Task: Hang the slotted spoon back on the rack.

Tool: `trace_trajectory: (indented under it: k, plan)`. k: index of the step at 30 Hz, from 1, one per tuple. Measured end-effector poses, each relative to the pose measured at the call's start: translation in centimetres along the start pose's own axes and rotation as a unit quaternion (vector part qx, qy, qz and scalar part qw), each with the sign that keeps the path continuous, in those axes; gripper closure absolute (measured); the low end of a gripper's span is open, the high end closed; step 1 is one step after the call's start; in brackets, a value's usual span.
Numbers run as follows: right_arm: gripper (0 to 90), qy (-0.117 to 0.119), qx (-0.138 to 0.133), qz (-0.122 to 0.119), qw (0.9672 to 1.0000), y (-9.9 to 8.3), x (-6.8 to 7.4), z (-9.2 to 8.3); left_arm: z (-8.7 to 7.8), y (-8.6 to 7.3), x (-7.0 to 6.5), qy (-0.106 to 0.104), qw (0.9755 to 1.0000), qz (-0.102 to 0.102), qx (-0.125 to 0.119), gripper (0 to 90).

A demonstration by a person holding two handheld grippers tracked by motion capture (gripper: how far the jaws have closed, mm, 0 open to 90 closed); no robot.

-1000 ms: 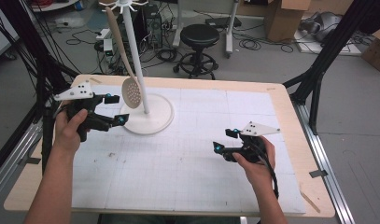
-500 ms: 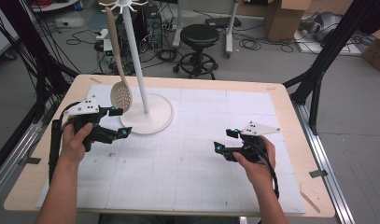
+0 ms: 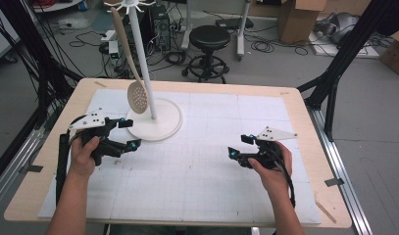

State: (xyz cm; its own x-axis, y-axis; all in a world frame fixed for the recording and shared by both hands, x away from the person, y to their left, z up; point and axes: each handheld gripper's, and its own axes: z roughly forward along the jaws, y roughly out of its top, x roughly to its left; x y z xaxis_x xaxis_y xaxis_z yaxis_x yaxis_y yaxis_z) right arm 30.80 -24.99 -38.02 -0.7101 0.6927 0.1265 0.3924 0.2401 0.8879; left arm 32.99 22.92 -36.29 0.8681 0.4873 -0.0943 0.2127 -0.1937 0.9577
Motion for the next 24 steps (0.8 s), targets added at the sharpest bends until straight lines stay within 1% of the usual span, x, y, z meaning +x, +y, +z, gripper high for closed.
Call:
trace_trajectory:
  k: [2,5,7,13,14,18,19,24]
  plan:
    - [27.2,0.000,-0.002,0.002,1.0000,0.02,-0.04,-0.09,-0.15,-0.06,-0.16,-0.002,1.0000,0.004,-0.001,18.5]
    - [27.2,-0.001,-0.002,0.001,1.0000,0.12,0.08,-0.15,-0.55,0.06,-0.36,-0.006,0.9999,0.005,-0.011,18.4]
    - [27.2,-0.001,-0.006,-0.001,1.0000,0.23,0.08,-0.15,-0.67,0.10,-0.41,-0.003,0.9999,0.004,-0.012,18.4]
    - [27.2,0.001,-0.003,-0.005,1.0000,0.31,0.37,-0.01,-0.80,-0.04,-0.28,-0.001,1.0000,0.003,-0.007,18.4]
    - [27.2,0.003,-0.004,-0.003,1.0000,0.31,0.42,-0.08,-0.77,-0.10,-0.32,0.001,1.0000,0.001,-0.007,18.4]
    - [27.2,0.004,-0.006,-0.003,1.0000,0.30,0.42,-0.22,-0.56,-0.26,-0.43,0.000,1.0000,0.003,0.002,18.4]
    - [27.2,0.004,-0.006,-0.004,1.0000,0.30,0.41,-0.22,-0.50,-0.26,-0.44,-0.001,1.0000,0.005,0.003,18.5]
    - [27.2,0.005,-0.007,-0.002,1.0000,0.26,0.35,-0.29,-0.31,-0.32,-0.41,-0.002,1.0000,0.003,0.004,18.5]
